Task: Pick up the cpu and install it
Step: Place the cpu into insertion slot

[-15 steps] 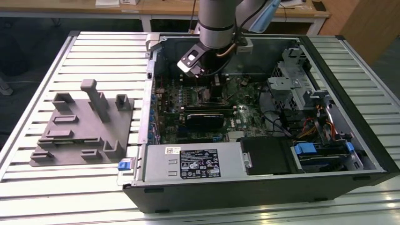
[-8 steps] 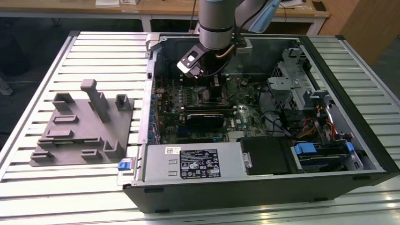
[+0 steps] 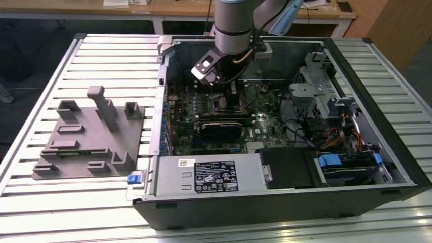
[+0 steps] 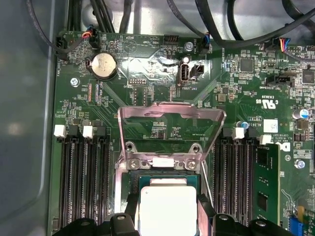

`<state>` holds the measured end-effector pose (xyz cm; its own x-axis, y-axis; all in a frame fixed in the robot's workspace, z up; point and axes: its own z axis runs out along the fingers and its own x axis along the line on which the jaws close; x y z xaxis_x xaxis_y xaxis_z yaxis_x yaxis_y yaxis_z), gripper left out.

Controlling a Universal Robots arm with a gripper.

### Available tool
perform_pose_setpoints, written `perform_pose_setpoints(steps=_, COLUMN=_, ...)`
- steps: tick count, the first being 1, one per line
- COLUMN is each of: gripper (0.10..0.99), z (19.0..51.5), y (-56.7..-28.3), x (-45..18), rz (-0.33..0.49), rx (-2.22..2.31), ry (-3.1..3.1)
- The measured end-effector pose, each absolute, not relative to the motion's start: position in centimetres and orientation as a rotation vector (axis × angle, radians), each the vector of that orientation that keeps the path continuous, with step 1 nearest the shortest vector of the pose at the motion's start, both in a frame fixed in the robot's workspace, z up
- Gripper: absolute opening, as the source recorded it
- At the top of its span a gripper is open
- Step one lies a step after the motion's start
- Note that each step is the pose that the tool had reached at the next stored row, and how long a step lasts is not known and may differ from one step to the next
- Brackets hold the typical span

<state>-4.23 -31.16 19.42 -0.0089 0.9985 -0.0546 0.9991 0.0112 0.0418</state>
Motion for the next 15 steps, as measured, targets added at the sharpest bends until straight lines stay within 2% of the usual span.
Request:
perform_pose_setpoints(steps=9, gripper=0.541, z=19.39, y=-31.17, x=-4.23, rz=-0.014, rx=2.162, ry=2.184)
perform_pose_setpoints(steps=11, gripper=0.553, z=19.39, y=-31.17, x=-4.23, rz=-0.014, rx=2.162, ry=2.184)
perform_pose_setpoints(steps=12, gripper=0.612, z=19.39, y=-31.17, x=-4.23, rz=-0.014, rx=2.162, ry=2.184)
perform_pose_setpoints(steps=15, gripper=0.612, z=19.38, y=-31.17, x=-4.23, rz=-0.014, rx=2.162, ry=2.184)
